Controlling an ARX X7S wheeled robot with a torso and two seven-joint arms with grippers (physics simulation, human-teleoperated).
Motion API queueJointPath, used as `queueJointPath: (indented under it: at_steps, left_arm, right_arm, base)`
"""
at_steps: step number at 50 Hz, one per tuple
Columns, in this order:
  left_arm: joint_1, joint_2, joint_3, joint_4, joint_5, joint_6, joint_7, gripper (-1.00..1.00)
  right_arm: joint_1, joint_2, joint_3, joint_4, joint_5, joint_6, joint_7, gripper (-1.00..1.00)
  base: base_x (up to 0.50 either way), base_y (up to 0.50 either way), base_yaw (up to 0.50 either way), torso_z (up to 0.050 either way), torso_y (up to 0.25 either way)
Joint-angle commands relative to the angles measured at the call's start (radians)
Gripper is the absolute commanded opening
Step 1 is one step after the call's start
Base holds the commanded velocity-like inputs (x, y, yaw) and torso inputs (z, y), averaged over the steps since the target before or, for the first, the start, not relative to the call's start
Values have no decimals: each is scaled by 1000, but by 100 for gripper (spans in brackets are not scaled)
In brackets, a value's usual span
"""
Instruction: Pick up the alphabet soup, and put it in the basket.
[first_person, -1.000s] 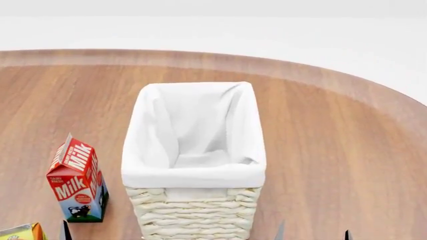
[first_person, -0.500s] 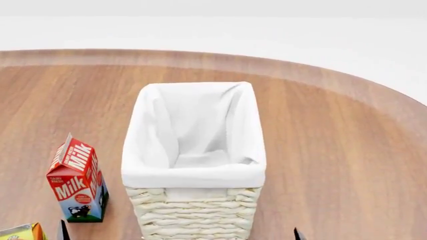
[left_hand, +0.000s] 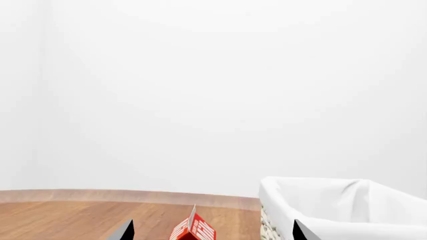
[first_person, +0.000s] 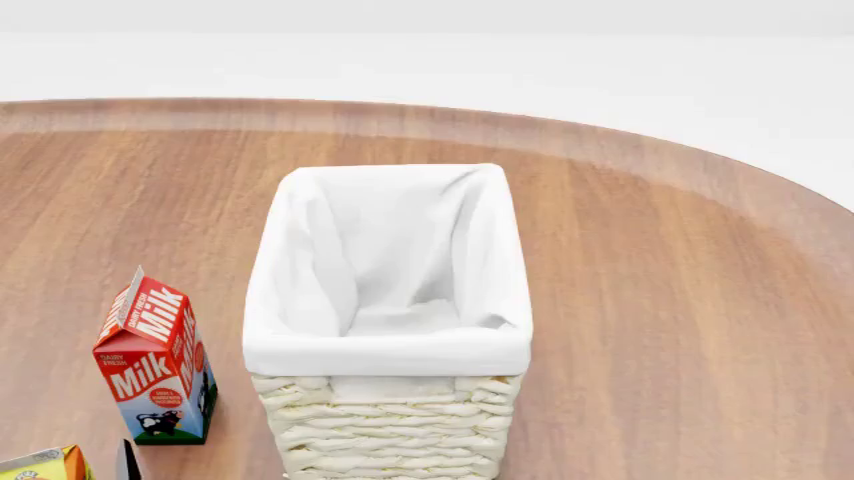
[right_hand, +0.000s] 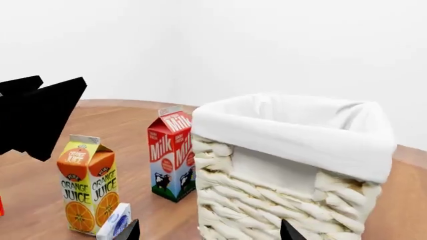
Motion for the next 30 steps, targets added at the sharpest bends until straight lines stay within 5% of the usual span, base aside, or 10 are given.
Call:
queueJointPath:
  at_steps: [1, 30]
  left_arm:
    - [-1, -2, 3, 0, 0, 1, -4, 100]
    - [-1, -9, 12, 0, -1, 5, -11, 100]
  right_arm:
    - [-5, 34, -69, -11, -22, -10, -104, 100]
    - [-26, 85, -164, -58, -60, -13, -221, 100]
  base:
    - [0, 0, 0, 0, 0]
    - [0, 0, 0, 0, 0]
